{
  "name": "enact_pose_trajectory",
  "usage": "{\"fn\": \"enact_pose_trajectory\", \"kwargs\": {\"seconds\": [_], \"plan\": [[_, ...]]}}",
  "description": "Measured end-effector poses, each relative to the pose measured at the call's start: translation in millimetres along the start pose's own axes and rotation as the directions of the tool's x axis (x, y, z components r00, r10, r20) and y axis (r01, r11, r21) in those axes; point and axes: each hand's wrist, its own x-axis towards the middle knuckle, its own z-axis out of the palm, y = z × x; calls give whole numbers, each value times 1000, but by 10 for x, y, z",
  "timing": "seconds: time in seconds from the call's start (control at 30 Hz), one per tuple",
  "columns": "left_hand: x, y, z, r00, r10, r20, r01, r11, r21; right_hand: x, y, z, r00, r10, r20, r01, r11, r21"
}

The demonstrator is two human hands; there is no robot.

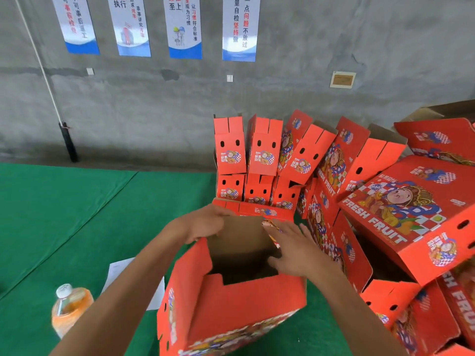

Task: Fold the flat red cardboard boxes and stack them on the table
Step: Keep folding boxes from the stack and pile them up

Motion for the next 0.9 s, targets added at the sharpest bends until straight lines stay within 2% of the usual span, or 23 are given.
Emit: {"fn": "enact_pose_trajectory", "kwargs": {"seconds": [0.1, 0.23, 0.33, 0.4, 0.5, 0.57, 0.67, 0.77, 0.83, 0.9], "plan": [[68, -128, -165, 996, -83, 32, 86, 991, -99, -4, 66, -34, 994, -66, -84, 69, 997, 32], [199, -356, -218, 989, -128, 74, 142, 963, -229, -45, 124, -62, 972, 9, -234, -1, 999, 32], [278, -576, -178, 990, -120, 80, 139, 938, -319, -73, 194, -110, 970, 108, -218, -41, 956, 290], [299, -654, -122, 994, -105, 32, 110, 966, -235, -97, 258, -110, 988, 88, -127, -36, 930, 366], [322, -671, -141, 993, -67, -93, 81, 983, 164, -97, 296, 5, 1000, -7, 18, 3, 974, 228], [279, -685, -191, 989, -63, -133, 118, 882, 456, -89, 288, 104, 1000, -12, 3, 11, 974, 225], [31, -795, -133, 953, 11, -304, 205, 714, 669, -97, 251, 258, 997, -13, -73, 33, 960, 277], [-125, -954, 44, 925, 152, -349, 157, 682, 714, -99, 211, 400, 989, -47, -139, 80, 966, 244], [-136, -1018, 113, 876, 295, -382, 28, 759, 650, -82, 166, 458, 984, -39, -175, 89, 954, 287], [-121, -1029, 159, 796, 395, -459, -136, 855, 500, -66, 109, 496, 974, -1, -226, 69, 953, 295]]}}
